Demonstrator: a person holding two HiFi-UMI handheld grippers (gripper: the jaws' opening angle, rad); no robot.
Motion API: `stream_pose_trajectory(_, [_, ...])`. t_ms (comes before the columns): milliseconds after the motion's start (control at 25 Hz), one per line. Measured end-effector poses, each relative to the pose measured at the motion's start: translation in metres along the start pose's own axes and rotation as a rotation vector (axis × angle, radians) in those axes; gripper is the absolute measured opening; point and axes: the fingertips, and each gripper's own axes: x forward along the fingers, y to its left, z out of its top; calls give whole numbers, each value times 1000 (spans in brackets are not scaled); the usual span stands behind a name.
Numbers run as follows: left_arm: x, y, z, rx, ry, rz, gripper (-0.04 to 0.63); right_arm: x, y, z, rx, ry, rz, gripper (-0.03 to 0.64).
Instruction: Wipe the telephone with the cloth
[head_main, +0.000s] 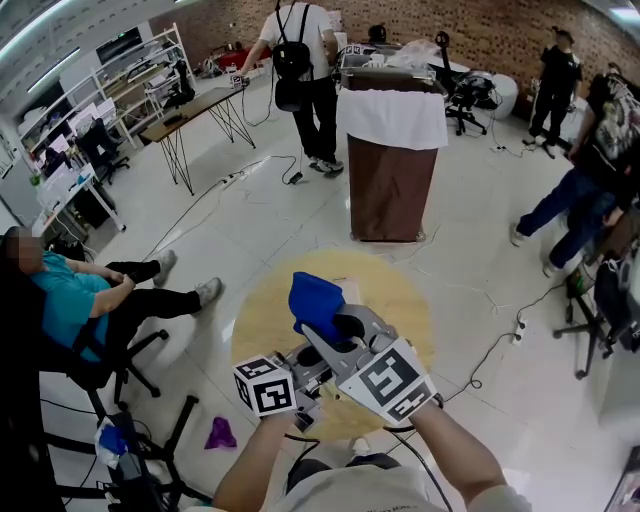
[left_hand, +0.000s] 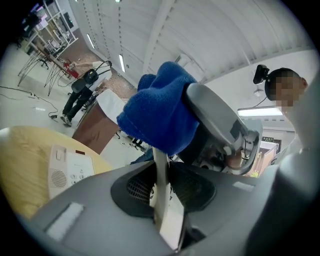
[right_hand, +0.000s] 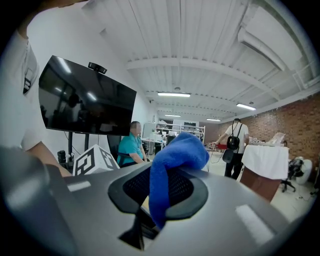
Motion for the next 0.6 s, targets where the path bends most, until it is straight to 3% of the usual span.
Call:
stream_pose_trajectory(440, [-2, 4, 0, 0, 5, 15, 83, -6, 15, -14, 32, 10, 27, 64])
stream_pose_trajectory(600, [-2, -2, -2, -4, 6, -9, 83, -16, -3, 12, 4, -93, -24, 64])
